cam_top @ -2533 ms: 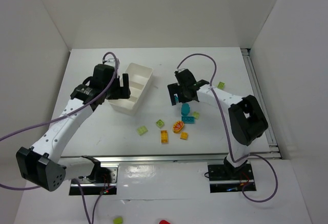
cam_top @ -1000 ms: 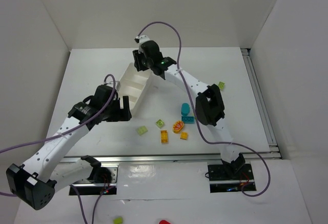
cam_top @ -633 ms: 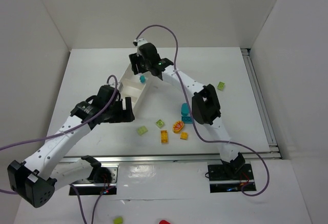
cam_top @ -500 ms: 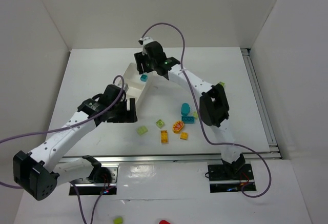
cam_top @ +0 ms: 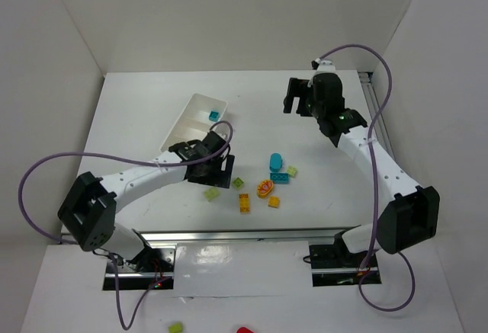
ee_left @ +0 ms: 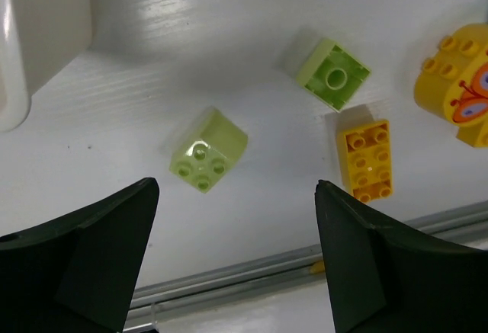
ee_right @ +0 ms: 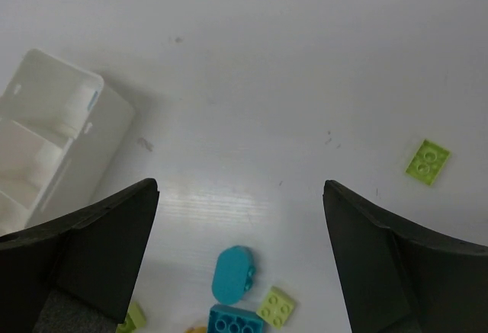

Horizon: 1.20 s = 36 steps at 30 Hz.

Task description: Sort the legos into containers by color

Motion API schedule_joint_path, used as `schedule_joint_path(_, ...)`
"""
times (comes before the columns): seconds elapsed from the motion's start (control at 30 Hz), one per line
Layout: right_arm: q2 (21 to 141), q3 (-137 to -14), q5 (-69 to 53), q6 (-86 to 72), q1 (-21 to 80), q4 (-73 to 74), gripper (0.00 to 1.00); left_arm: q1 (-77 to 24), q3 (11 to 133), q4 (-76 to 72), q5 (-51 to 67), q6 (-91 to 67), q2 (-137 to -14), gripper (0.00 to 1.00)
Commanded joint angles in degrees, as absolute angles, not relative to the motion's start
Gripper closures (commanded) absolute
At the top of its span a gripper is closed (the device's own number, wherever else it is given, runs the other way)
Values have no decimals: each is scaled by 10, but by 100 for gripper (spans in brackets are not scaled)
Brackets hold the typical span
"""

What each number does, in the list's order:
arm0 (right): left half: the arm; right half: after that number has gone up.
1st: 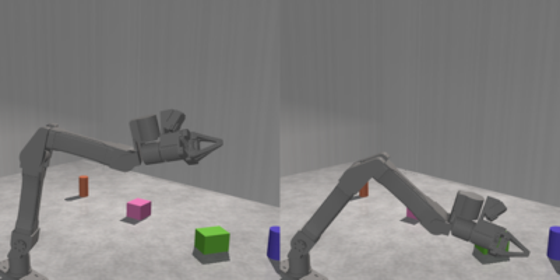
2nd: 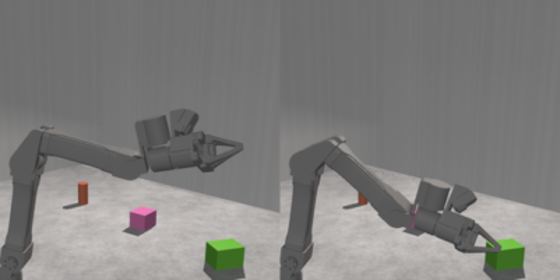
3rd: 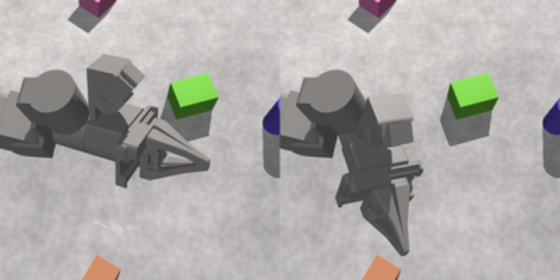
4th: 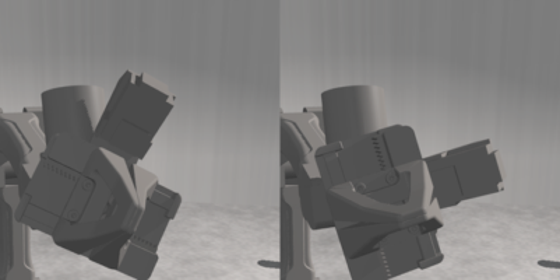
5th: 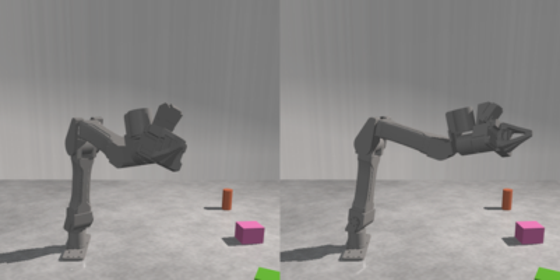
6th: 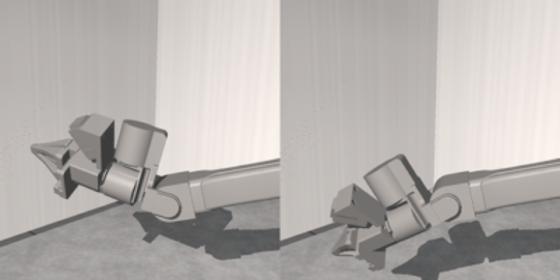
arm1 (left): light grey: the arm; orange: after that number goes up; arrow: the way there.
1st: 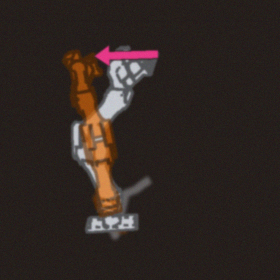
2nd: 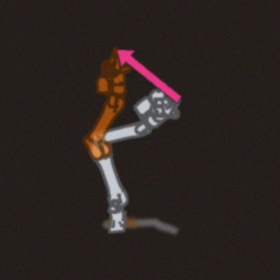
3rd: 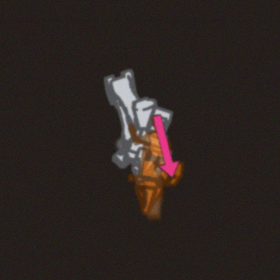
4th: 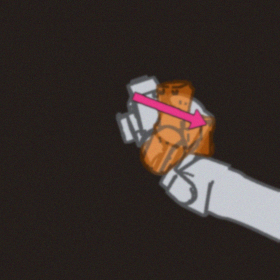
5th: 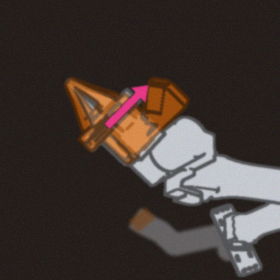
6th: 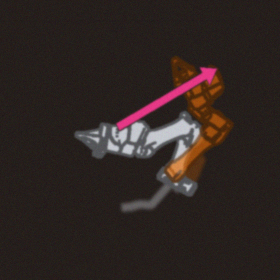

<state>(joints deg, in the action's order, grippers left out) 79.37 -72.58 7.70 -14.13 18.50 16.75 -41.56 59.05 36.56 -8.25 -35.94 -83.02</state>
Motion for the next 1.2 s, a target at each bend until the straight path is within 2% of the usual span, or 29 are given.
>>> schedule_joint_path(0.0, 784, -689, 69, -156, 191, 198, 4, -424, 588, 329, -128, -360, -870, 7)
schedule_joint_path(0.27, 784, -683, 62, -162, 196, 209, 3, -434, 577, 302, -139, -331, -936, 7)
schedule_joint_path(0.33, 789, -683, 62, -162, 202, 209, 3, -439, 570, 294, -112, -325, -948, 7)
schedule_joint_path(0.53, 795, -693, 73, -162, 214, 209, 3, -450, 550, 286, -86, -344, -942, 17)
schedule_joint_path(0.73, 795, -688, 73, -162, 220, 209, 3, -456, 555, 291, -69, -371, -936, 23)
schedule_joint_path(0.87, 800, -688, 78, -162, 225, 209, 3, -461, 568, 310, -90, -381, -957, 40)
schedule_joint_path(0.9, 800, -688, 83, -162, 225, 209, 3, -461, 578, 316, -98, -381, -957, 52)
schedule_joint_path(0.97, 800, -688, 89, -162, 225, 209, 3, -461, 592, 331, -115, -387, -963, 67)
schedule_joint_path(1.07, 800, -688, 89, -162, 225, 209, 3, -461, 632, 356, -120, -361, -948, 85)
schedule_joint_path(1.17, 800, -688, 82, -162, 225, 209, 3, -461, 681, 395, -135, -337, -917, 94)
